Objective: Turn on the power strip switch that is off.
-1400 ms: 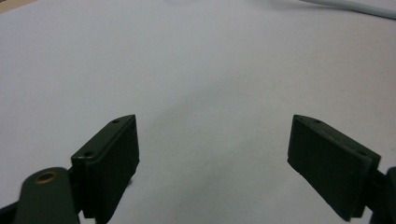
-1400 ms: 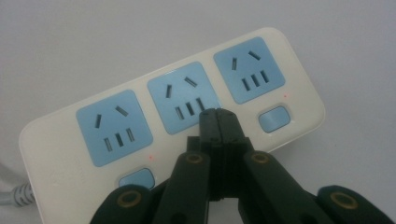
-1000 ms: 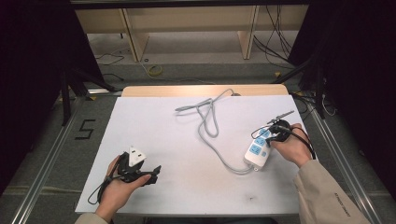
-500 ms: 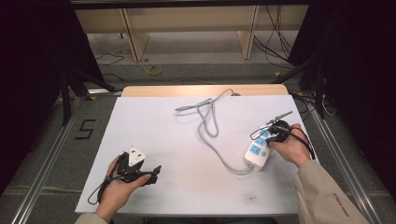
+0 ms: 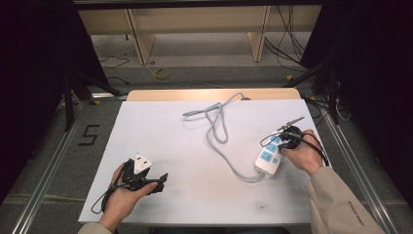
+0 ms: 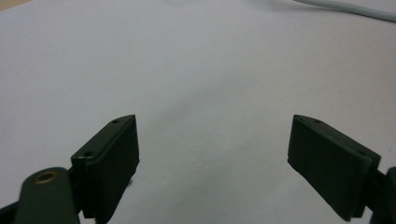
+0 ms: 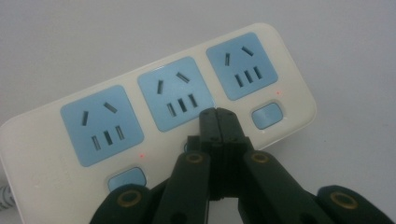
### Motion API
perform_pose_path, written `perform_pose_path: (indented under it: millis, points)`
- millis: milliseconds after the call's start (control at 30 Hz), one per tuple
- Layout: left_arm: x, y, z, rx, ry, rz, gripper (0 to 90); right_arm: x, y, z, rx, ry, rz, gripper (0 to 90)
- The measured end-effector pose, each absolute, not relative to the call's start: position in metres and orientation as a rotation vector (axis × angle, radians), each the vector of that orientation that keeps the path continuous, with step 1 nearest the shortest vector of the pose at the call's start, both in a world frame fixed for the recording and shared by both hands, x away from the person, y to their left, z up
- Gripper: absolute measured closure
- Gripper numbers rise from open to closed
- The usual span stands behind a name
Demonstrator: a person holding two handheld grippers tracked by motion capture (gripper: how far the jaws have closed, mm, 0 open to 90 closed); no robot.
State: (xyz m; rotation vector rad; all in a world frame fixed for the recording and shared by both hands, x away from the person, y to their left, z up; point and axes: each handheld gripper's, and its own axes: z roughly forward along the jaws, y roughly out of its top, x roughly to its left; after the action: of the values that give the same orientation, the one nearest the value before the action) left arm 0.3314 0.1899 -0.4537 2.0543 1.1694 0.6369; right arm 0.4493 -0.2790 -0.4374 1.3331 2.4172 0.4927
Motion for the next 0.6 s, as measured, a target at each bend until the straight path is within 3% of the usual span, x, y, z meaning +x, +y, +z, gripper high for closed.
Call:
perform_pose_path:
  millis: [600]
  points:
    - [0.3316, 0.1883, -0.4534, 2.058, 1.165, 0.638, 16.2, 0.4497, -0.2784, -0.4369, 1.321, 2.422, 0.487, 90.0]
